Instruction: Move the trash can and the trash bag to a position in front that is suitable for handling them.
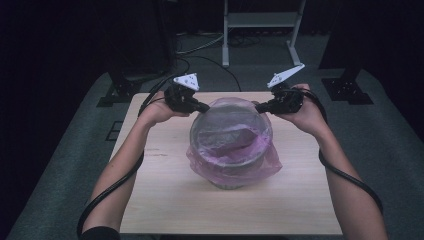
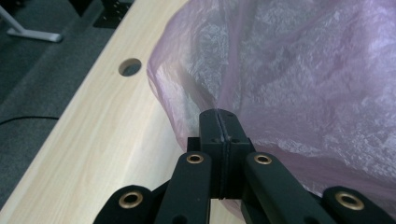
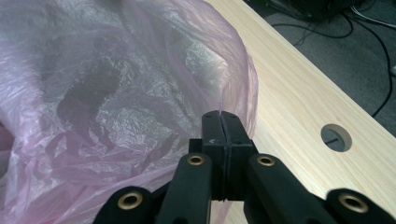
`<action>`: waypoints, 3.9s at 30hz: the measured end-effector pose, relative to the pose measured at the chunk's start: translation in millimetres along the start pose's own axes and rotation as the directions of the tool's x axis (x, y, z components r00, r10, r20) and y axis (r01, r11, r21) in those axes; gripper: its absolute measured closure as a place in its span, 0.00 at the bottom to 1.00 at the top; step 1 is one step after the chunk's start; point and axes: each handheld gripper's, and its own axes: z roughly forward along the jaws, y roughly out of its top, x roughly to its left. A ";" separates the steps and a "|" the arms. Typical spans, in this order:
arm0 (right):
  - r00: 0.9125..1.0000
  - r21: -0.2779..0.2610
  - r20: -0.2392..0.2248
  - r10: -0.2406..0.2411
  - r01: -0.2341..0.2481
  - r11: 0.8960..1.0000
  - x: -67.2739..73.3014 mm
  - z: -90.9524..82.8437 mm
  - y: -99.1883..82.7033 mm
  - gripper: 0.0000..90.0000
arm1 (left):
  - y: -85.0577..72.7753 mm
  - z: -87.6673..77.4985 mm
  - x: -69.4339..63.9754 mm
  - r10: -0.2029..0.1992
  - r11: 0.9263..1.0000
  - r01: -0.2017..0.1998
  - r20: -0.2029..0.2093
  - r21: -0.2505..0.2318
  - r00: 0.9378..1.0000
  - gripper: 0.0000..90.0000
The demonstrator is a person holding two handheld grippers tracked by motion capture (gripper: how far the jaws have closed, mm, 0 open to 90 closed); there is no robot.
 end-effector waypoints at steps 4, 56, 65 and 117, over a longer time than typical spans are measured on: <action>0.999 -0.006 -0.009 0.035 -0.036 0.999 -10.4 6.1 -4.5 1.00 | -4.7 10.0 11.7 -0.050 0.999 0.050 -0.014 -0.008 0.999 1.00; 0.996 -0.025 -0.091 0.001 -0.003 1.000 16.2 -7.9 -3.8 0.60 | -18.6 -12.0 -0.8 -0.154 0.987 0.158 0.091 -0.033 0.984 0.54; 0.999 -0.009 -0.008 -0.036 0.036 0.999 20.5 5.8 4.9 0.82 | -22.8 2.7 4.2 -0.189 0.981 0.192 0.087 -0.026 0.978 0.75; 0.992 -0.031 -0.129 -0.006 0.002 1.000 36.3 -6.6 12.8 0.88 | -78.4 -13.9 3.7 -0.313 0.949 0.313 0.018 -0.034 0.950 0.45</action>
